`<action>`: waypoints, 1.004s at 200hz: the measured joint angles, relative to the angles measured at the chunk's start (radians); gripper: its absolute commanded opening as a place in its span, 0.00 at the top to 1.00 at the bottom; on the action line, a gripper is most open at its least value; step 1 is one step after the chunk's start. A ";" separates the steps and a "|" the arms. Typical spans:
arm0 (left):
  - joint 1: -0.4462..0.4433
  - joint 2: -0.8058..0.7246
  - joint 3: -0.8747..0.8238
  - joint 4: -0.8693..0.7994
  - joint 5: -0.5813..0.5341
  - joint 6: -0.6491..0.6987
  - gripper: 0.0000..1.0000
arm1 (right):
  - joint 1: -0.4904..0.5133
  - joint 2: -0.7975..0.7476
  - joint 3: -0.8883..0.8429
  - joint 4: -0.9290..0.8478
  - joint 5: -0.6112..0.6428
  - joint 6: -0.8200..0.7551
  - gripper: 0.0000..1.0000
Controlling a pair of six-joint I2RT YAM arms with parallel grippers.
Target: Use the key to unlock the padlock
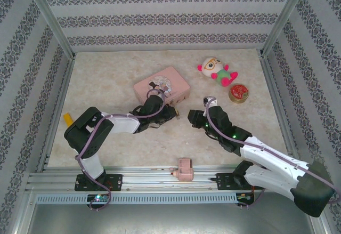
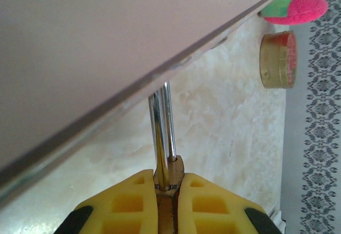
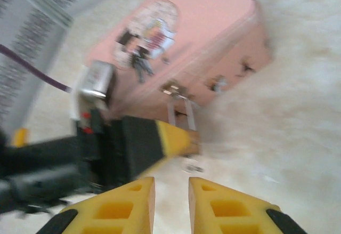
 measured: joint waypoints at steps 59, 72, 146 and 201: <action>0.004 0.000 0.040 -0.083 0.026 0.002 1.00 | 0.121 0.243 0.137 -0.211 0.095 -0.168 0.68; 0.006 0.000 0.040 -0.085 0.039 0.002 1.00 | 0.130 0.300 0.177 -0.217 0.101 -0.200 0.67; 0.028 0.000 0.051 -0.105 0.107 -0.006 1.00 | 0.137 0.484 0.269 -0.213 0.106 -0.361 0.67; 0.041 0.011 0.060 -0.107 0.149 -0.022 1.00 | 0.148 0.553 0.312 -0.205 0.118 -0.420 0.67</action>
